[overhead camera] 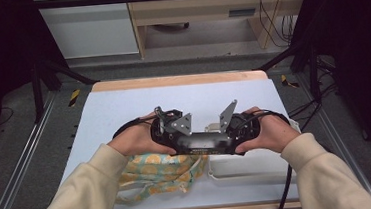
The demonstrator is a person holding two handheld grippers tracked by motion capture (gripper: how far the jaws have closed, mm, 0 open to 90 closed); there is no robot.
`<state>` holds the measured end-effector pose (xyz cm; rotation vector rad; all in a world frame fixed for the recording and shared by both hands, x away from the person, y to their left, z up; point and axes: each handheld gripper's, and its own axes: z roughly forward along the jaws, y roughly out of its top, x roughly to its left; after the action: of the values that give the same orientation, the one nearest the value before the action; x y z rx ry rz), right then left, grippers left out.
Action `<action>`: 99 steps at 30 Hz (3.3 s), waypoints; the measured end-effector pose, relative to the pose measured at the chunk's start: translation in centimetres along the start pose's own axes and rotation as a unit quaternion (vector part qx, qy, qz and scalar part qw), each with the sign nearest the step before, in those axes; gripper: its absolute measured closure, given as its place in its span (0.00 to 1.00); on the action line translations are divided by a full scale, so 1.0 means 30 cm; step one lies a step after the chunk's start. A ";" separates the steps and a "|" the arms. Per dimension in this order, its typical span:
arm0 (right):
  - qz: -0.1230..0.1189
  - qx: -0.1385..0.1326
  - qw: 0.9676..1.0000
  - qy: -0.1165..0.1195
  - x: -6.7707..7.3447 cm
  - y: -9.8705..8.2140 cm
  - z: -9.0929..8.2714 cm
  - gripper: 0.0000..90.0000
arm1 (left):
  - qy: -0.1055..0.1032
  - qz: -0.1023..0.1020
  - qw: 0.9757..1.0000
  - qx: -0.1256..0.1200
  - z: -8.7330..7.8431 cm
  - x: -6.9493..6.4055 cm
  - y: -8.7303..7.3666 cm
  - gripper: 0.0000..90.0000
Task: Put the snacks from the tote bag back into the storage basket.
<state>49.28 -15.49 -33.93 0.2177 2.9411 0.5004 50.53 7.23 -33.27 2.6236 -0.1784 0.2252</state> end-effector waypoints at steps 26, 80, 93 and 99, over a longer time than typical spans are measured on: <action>0.017 -0.011 1.000 -0.004 -0.012 -0.219 -0.013 0.48 | 0.050 -0.091 0.994 -0.042 -0.050 -0.020 -0.161 0.13; 0.020 -0.022 1.000 0.003 -0.013 -0.509 -0.012 0.48 | 0.101 -0.207 0.972 -0.054 -0.191 -0.147 -0.520 0.11; -0.007 0.004 1.000 0.019 -0.016 -0.481 0.039 0.48 | 0.093 -0.208 0.973 -0.042 -0.176 -0.151 -0.525 0.11; -0.010 0.007 1.000 0.024 -0.014 -0.477 0.063 0.48 | 0.089 -0.205 0.974 -0.042 -0.167 -0.145 -0.512 0.11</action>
<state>48.34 -28.34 -40.48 0.1795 2.9902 0.4893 48.20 23.38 -36.97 2.4711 0.4023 0.2976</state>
